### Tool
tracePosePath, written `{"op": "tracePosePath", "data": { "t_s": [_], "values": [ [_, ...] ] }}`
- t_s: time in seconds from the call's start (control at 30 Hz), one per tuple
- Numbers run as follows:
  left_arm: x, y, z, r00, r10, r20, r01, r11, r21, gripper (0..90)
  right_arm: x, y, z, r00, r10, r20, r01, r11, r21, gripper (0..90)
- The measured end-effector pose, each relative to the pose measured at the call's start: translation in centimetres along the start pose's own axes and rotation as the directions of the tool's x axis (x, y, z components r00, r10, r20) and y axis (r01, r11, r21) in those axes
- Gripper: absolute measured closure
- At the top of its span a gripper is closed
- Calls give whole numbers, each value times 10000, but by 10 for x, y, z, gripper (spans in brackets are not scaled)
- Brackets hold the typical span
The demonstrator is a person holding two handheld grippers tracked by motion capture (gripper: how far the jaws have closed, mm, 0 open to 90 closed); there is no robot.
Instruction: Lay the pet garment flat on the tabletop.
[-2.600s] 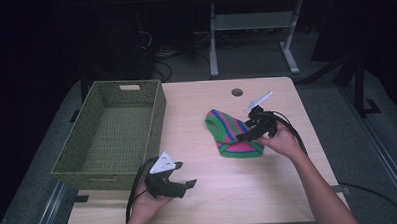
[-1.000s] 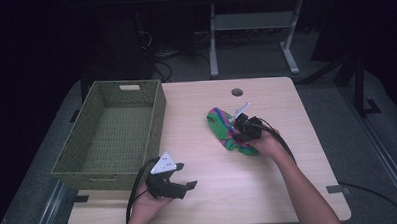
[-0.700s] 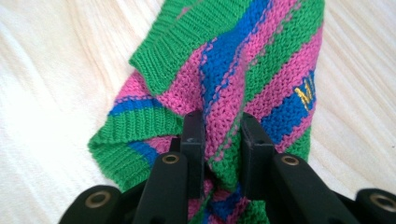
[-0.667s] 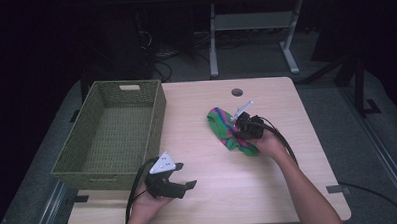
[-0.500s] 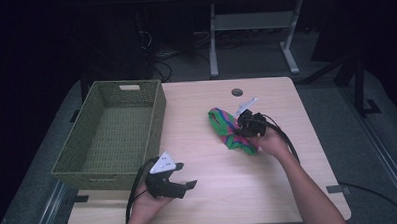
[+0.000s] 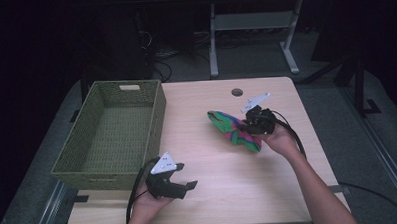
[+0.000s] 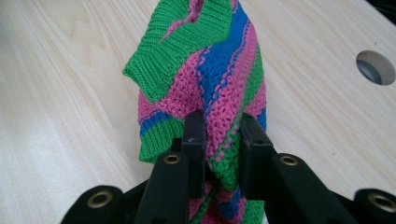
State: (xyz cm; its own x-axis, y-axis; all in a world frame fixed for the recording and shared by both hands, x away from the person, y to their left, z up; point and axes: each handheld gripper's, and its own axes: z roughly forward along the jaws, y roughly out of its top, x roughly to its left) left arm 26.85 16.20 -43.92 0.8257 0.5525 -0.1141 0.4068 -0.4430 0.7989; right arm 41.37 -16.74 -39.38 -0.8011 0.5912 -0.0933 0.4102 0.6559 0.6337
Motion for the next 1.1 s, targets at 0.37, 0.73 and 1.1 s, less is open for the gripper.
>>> {"op": "tracePosePath", "data": {
  "t_s": [0.37, 0.73, 1.1],
  "values": [
    [-1, 1, 1, 10000, 86, 36, -87, 9999, 71, 223, 14, 1, -31, 9988, -333, -364, 316, 9984, -468, 752],
    [-2, 0, 2, 10000, 62, 44, -63, 10000, 56, 223, 37, -6, -53, 9963, -410, -756, 366, 9976, -586, 751],
    [-2, 0, 2, 10000, 21, 41, -21, 9999, 103, 223, 48, -21, -47, 9917, -124, -1283, 87, 9995, -294, 748]
  ]
}}
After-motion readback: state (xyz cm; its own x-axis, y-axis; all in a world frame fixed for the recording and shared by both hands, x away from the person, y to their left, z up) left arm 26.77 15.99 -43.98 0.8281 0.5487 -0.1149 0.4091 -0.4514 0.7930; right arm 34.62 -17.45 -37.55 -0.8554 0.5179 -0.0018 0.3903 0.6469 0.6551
